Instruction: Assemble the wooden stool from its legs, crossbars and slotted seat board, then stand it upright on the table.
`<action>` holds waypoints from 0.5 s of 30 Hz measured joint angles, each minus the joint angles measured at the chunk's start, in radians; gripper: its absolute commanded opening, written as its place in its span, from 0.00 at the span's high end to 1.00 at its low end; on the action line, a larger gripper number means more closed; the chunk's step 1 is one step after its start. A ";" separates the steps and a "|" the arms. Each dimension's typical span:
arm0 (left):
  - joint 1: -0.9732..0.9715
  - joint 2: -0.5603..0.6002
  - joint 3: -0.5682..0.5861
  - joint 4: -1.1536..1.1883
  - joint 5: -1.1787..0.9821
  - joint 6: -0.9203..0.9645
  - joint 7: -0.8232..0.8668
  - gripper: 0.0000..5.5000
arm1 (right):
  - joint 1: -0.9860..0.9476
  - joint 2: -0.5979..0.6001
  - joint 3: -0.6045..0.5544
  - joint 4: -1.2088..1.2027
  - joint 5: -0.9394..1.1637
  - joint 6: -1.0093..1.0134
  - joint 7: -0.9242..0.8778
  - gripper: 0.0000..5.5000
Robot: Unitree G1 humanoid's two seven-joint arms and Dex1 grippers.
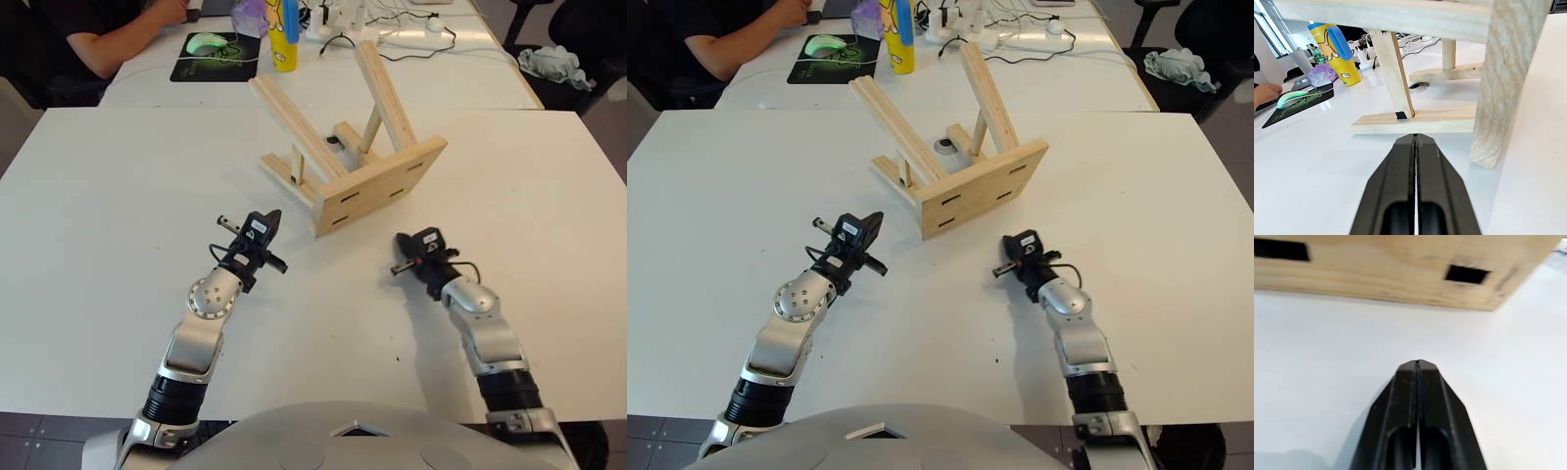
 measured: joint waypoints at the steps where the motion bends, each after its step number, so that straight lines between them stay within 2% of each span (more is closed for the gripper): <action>1: -0.002 -0.001 -0.010 0.003 0.002 -0.002 0.000 1.00 | -0.050 -0.007 -0.018 0.063 -0.001 -0.023 -0.002 0.99; 9: -0.026 -0.003 -0.032 0.024 0.002 -0.008 -0.016 1.00 | -0.403 -0.011 -0.017 0.451 -0.112 -0.196 -0.103 0.99; 15: -0.054 -0.006 -0.041 0.025 0.000 -0.007 -0.029 1.00 | -0.478 -0.047 -0.029 0.630 -0.145 -0.241 -0.155 0.99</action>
